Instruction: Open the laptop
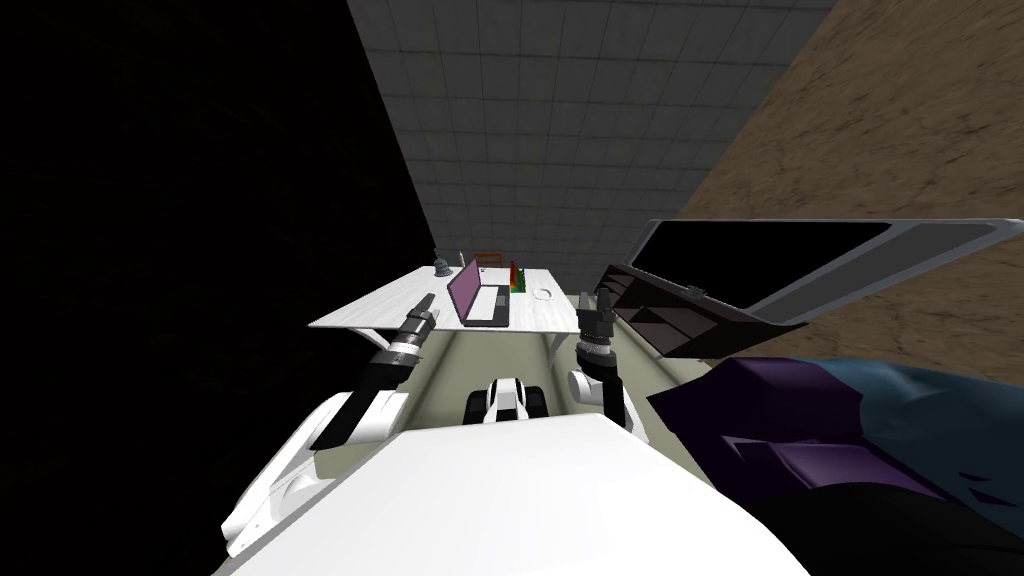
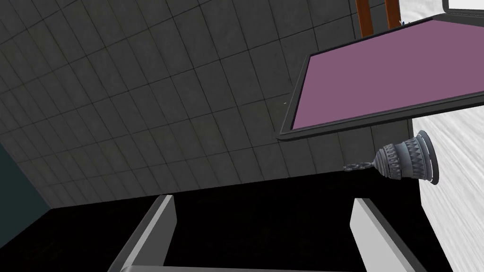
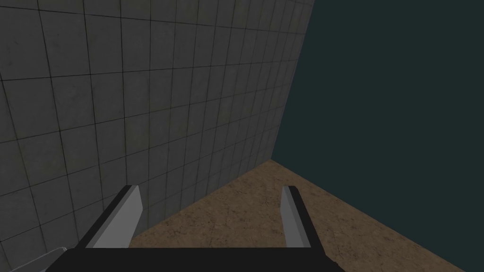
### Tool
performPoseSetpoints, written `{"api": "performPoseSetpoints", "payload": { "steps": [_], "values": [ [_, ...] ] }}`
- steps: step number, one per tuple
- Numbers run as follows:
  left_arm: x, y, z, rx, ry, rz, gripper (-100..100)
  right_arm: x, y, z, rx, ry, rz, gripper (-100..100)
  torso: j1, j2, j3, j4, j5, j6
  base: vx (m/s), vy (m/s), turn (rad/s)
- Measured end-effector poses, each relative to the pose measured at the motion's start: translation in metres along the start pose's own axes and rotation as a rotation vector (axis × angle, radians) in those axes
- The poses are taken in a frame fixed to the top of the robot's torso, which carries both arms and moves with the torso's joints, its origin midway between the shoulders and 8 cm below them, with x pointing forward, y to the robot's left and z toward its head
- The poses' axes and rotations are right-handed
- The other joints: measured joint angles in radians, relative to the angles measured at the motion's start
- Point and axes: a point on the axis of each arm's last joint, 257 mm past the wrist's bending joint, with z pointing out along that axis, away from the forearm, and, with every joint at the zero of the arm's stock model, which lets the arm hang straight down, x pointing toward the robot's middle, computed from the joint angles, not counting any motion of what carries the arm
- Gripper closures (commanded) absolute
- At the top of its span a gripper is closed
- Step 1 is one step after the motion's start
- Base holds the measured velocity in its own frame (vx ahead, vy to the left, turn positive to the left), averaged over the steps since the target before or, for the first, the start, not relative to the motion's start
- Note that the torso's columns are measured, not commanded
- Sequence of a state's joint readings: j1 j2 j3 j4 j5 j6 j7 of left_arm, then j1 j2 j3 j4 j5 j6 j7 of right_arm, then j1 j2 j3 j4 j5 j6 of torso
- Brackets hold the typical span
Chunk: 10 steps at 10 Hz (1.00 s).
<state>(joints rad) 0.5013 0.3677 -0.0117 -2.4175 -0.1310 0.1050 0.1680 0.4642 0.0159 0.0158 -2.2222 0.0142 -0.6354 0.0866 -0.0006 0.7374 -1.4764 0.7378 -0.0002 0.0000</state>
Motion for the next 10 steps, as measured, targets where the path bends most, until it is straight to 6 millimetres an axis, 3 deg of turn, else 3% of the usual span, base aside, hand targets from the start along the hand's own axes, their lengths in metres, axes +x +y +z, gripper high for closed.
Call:
{"api": "performPoseSetpoints", "payload": {
  "steps": [10],
  "values": [
    [-0.015, 0.034, -0.002, -0.202, 0.028, 0.177, -100, 0.000, 0.000, 0.000, 0.000, 0.000, 0.000, 0, 0.001, 0.001, 0.001, 0.000, 0.000, 0.000, 0.070, -0.001, -0.047]
  ]
}}
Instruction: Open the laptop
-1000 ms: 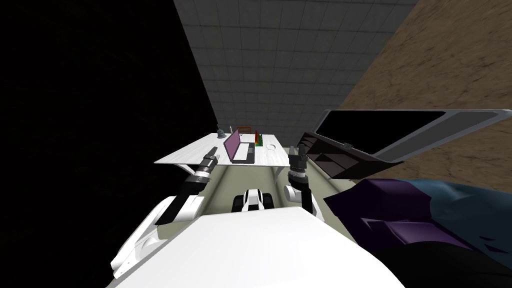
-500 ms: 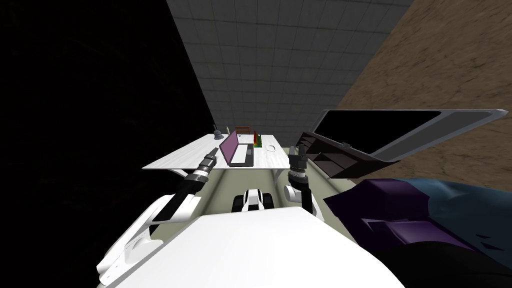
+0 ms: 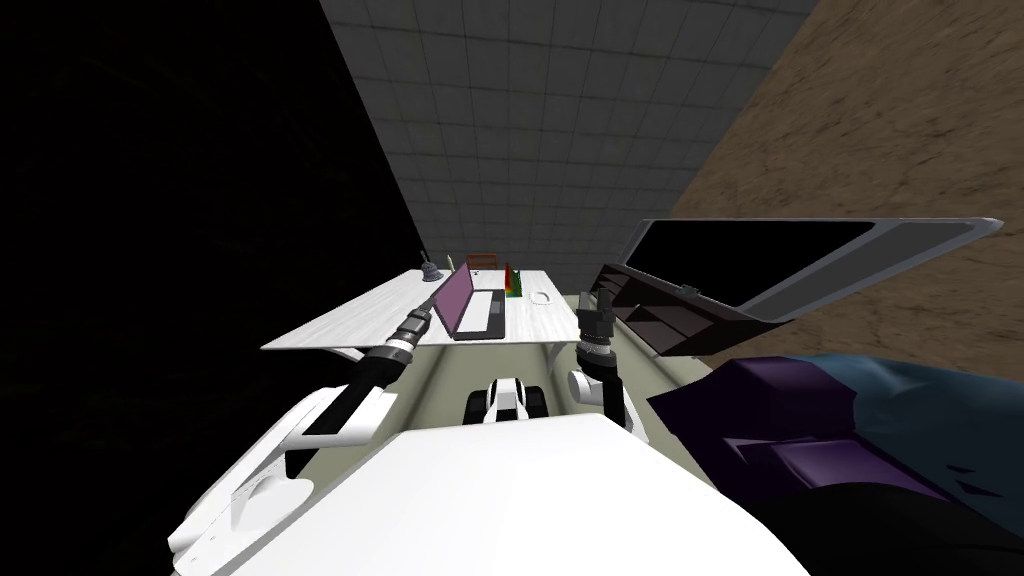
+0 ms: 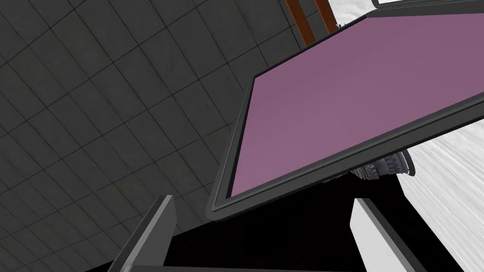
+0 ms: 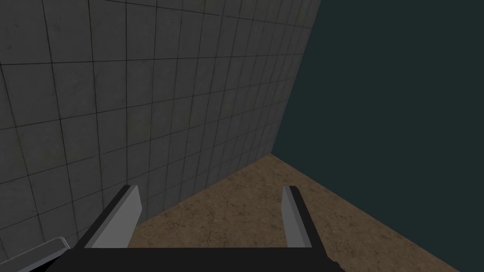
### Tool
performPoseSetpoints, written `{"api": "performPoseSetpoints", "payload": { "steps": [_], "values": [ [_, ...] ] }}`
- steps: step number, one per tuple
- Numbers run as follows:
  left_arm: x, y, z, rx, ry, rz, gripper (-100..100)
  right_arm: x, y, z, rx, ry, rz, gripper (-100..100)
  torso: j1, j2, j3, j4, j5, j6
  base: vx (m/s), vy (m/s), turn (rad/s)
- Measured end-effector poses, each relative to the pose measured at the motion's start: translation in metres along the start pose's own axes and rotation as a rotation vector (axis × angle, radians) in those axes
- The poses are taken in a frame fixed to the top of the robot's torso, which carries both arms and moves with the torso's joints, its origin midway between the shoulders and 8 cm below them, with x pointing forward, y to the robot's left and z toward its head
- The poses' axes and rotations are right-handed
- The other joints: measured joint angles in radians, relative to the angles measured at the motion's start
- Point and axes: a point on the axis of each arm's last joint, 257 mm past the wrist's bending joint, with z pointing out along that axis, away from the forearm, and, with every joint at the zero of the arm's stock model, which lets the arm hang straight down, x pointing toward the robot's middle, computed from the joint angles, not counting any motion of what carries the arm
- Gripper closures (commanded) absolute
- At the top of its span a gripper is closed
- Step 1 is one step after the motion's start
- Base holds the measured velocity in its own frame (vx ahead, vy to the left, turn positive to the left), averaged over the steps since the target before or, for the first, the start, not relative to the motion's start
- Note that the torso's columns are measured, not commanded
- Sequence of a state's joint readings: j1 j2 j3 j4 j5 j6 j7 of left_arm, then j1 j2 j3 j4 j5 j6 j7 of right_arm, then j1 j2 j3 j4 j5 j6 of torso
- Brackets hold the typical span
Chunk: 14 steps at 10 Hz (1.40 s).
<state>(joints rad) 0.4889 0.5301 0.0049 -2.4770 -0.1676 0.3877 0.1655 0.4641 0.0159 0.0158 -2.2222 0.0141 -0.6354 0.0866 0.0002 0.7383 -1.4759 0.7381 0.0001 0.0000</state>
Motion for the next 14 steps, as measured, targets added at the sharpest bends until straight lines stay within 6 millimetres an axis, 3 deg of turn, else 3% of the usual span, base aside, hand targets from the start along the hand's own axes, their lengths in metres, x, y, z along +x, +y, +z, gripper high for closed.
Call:
{"api": "performPoseSetpoints", "payload": {
  "steps": [4, 5, 10, 14],
  "values": [
    [-0.003, 0.003, -0.002, -0.028, -0.002, 0.022, -100, 0.000, 0.000, 0.000, 0.000, 0.000, 0.000, 0, 0.000, -0.003, -0.002, -0.001, 0.000, 0.000, 0.054, 0.004, -0.012],
    [-0.003, 0.003, -0.002, -0.029, -0.002, 0.022, 100, 0.000, 0.000, 0.000, 0.000, 0.000, 0.000, 0, 0.000, -0.001, -0.001, -0.001, 0.000, 0.000, 0.009, 0.001, -0.002],
    [-0.019, 0.014, 0.003, -0.039, -0.018, 0.220, 100, 0.000, 0.000, 0.000, 0.000, 0.000, 0.000, 0, -0.010, -0.003, -0.001, -0.003, -0.001, 0.005, -0.026, -0.133, -0.032],
    [-0.027, 0.029, 0.006, -0.060, -0.018, 0.387, 100, 0.000, 0.000, 0.000, 0.000, 0.000, 0.000, 0, 0.003, -0.005, -0.004, -0.001, 0.001, 0.003, -0.024, -0.128, -0.039]
  ]
}}
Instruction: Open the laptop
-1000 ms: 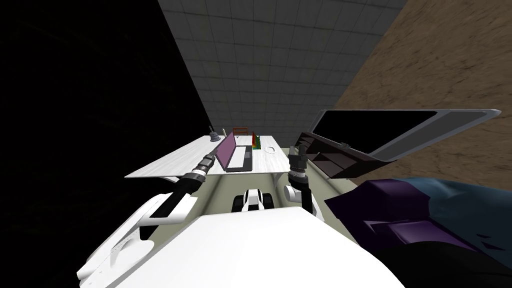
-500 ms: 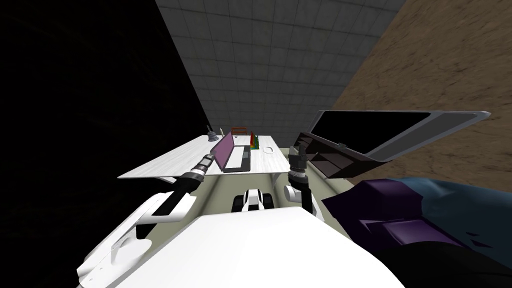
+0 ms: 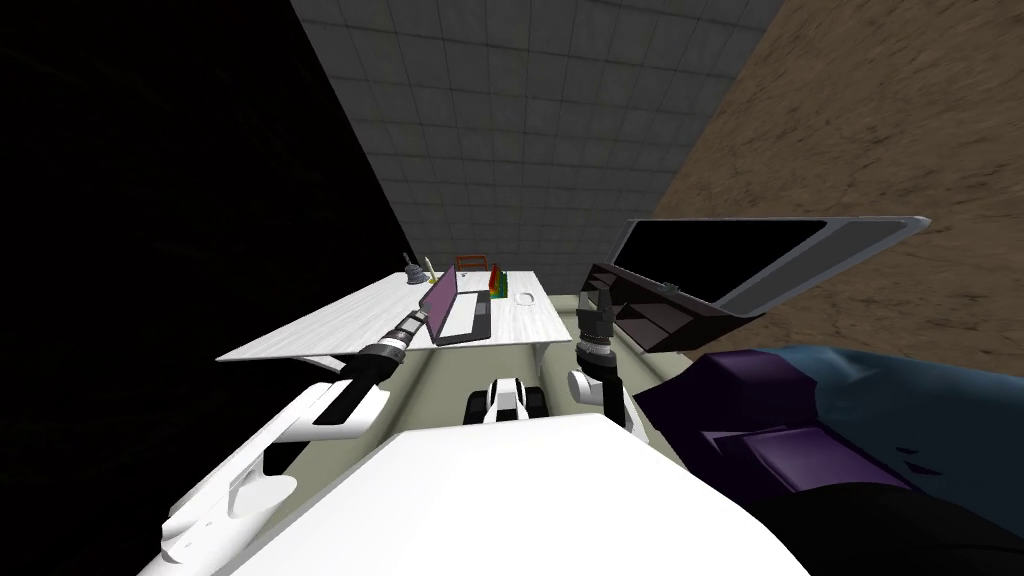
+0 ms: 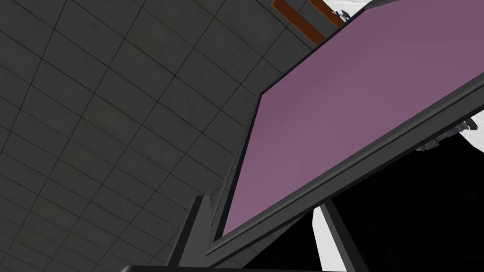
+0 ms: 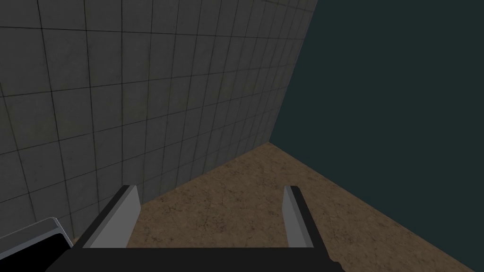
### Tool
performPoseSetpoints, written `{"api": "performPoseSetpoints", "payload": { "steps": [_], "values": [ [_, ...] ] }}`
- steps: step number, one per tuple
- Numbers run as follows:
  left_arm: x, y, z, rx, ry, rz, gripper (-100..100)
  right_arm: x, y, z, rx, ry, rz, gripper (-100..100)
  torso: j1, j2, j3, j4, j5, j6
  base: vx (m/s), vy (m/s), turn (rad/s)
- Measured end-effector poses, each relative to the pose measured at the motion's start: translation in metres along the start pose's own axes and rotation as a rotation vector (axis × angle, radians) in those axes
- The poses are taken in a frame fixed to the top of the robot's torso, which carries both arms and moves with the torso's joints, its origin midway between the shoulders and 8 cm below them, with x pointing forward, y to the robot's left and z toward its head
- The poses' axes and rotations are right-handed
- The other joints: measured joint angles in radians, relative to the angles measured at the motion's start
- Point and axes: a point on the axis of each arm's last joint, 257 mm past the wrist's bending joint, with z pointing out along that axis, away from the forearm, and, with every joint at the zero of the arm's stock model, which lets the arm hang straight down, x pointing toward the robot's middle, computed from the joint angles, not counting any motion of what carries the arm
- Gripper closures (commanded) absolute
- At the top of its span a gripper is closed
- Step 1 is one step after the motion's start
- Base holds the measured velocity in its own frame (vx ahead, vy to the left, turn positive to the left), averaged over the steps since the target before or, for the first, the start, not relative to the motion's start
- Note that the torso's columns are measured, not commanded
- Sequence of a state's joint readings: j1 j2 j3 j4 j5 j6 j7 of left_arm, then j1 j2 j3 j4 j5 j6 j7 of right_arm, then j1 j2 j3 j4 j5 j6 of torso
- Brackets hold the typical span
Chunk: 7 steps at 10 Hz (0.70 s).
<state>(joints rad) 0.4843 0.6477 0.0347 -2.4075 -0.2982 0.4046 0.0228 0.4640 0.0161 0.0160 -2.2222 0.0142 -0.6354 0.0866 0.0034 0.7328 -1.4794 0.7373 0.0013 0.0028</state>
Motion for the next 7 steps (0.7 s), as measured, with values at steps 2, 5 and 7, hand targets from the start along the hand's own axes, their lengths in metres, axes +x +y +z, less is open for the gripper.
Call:
{"api": "performPoseSetpoints", "payload": {
  "steps": [2, 5, 7],
  "values": [
    [-0.001, 0.011, 0.004, -0.009, -0.012, 0.073, 100, 0.000, 0.000, 0.000, 0.000, 0.000, 0.000, 0, -0.001, 0.001, 0.001, -0.001, 0.001, 0.000, -0.033, -0.095, -0.038],
    [-0.003, 0.028, 0.012, -0.019, -0.030, 0.187, 100, 0.000, 0.000, 0.000, 0.000, 0.000, 0.000, 0, -0.002, -0.001, 0.001, -0.005, 0.003, -0.001, -0.025, -0.099, -0.064],
    [-0.003, 0.041, 0.016, -0.025, -0.035, 0.275, 100, 0.000, 0.000, 0.000, 0.000, 0.000, 0.000, 0, 0.001, 0.000, 0.002, -0.006, 0.006, -0.001, -0.030, -0.115, -0.063]
  ]
}}
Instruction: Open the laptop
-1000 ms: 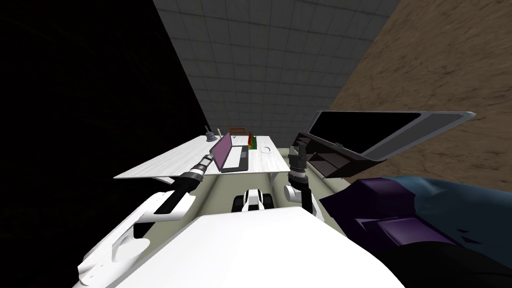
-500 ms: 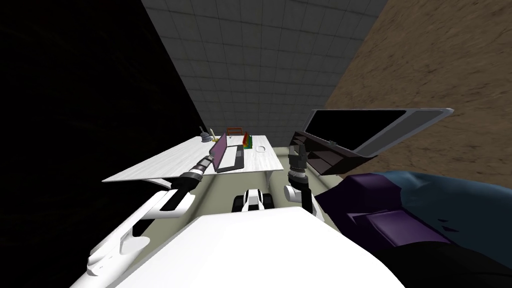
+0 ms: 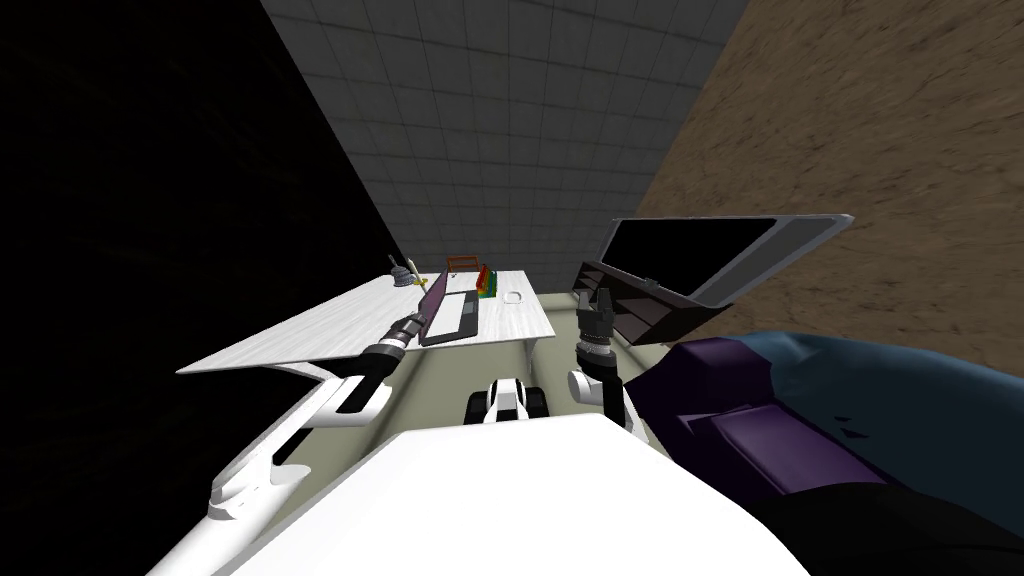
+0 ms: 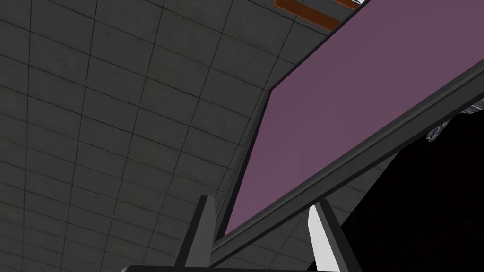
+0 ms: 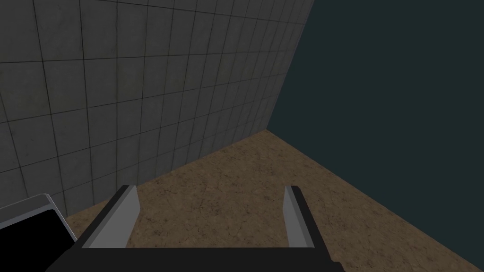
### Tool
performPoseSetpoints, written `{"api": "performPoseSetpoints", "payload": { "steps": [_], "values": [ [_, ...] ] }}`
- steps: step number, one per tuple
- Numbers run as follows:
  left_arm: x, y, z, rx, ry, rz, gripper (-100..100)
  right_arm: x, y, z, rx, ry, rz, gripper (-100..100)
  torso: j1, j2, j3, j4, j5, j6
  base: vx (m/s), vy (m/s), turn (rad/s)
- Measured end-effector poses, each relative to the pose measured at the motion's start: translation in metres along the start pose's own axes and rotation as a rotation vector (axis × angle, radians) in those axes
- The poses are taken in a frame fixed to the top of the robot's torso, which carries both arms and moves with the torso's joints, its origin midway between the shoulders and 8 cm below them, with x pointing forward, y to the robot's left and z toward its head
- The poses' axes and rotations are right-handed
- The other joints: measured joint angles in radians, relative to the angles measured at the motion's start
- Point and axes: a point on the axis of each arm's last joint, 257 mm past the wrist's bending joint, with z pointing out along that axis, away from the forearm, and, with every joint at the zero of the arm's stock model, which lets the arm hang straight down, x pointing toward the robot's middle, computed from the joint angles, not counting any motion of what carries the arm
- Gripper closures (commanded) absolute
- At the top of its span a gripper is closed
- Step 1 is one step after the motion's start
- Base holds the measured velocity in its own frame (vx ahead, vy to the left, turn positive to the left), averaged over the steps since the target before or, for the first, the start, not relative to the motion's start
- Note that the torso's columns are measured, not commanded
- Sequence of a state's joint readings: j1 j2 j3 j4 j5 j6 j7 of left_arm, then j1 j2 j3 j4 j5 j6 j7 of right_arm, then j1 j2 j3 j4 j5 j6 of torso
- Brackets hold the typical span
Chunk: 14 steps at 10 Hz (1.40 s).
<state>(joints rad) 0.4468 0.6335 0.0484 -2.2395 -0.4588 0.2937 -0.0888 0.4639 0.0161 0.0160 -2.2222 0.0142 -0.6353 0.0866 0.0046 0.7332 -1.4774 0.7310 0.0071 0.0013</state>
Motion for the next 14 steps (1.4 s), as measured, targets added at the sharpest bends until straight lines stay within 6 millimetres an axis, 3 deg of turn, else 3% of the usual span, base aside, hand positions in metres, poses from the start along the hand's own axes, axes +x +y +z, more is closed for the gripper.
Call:
{"api": "performPoseSetpoints", "payload": {
  "steps": [3, 7, 14],
  "values": [
    [0.011, 0.020, 0.008, -0.013, 0.004, 0.130, 100, 0.000, 0.000, 0.000, 0.000, 0.000, 0.000, 0, 0.002, -0.002, -0.001, -0.001, 0.002, 0.000, -0.018, -0.086, -0.042],
    [0.012, 0.025, 0.022, -0.015, -0.023, 0.212, 100, 0.000, 0.000, 0.000, 0.000, 0.000, 0.000, 0, 0.001, 0.000, -0.001, 0.004, -0.004, -0.001, -0.047, -0.022, -0.010],
    [0.031, 0.037, 0.054, -0.033, -0.041, 0.354, 100, 0.000, 0.000, 0.000, 0.000, 0.000, 0.000, 0, 0.006, 0.000, -0.001, 0.001, 0.001, -0.005, -0.043, -0.019, -0.013]
  ]
}}
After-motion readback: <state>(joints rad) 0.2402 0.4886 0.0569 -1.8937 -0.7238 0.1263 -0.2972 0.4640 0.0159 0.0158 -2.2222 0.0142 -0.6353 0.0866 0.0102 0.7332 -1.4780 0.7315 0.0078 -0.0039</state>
